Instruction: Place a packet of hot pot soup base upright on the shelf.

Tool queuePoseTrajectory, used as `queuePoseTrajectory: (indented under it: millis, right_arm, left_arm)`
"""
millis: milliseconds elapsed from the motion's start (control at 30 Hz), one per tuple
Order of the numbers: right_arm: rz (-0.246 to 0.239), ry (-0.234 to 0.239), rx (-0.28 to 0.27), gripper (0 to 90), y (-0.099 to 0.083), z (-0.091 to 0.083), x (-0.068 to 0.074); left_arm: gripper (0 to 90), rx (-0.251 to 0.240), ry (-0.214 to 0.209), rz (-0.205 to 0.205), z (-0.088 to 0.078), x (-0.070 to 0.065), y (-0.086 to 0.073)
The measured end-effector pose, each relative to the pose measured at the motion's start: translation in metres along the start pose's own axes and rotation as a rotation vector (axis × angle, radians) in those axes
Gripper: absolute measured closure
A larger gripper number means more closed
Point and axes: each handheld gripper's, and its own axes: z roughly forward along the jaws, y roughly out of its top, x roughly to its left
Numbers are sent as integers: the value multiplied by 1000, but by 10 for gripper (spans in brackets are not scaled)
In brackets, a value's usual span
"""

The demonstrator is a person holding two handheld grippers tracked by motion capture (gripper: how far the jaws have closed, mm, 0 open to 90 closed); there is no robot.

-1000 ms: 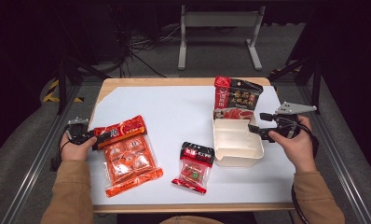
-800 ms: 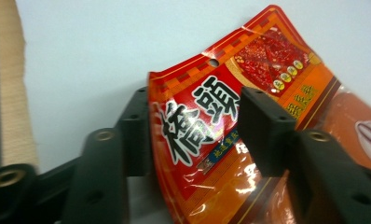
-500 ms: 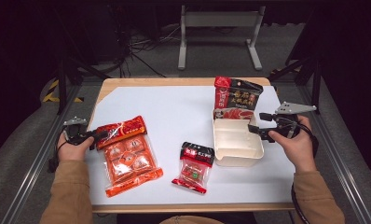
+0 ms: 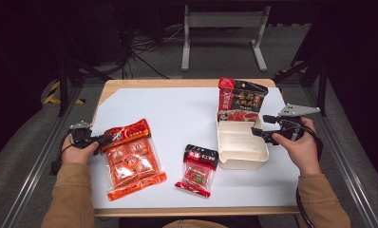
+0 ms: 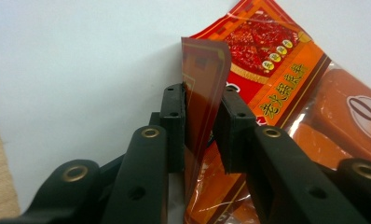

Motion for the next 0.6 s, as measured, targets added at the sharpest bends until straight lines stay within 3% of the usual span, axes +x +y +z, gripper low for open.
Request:
queuePoseTrajectory:
  millis: [200, 300, 600]
  right_arm:
    - [-2, 2, 9, 273, 0, 1, 1]
    - [-7, -2, 7, 283, 0, 2, 1]
    - [-2, -4, 2, 324, 1, -2, 1]
  left_arm:
    - [810, 12, -4, -2, 3, 0, -1]
    - [881, 17, -12, -7, 3, -1, -2]
    - [898, -5, 0, -15, -1, -4, 2]
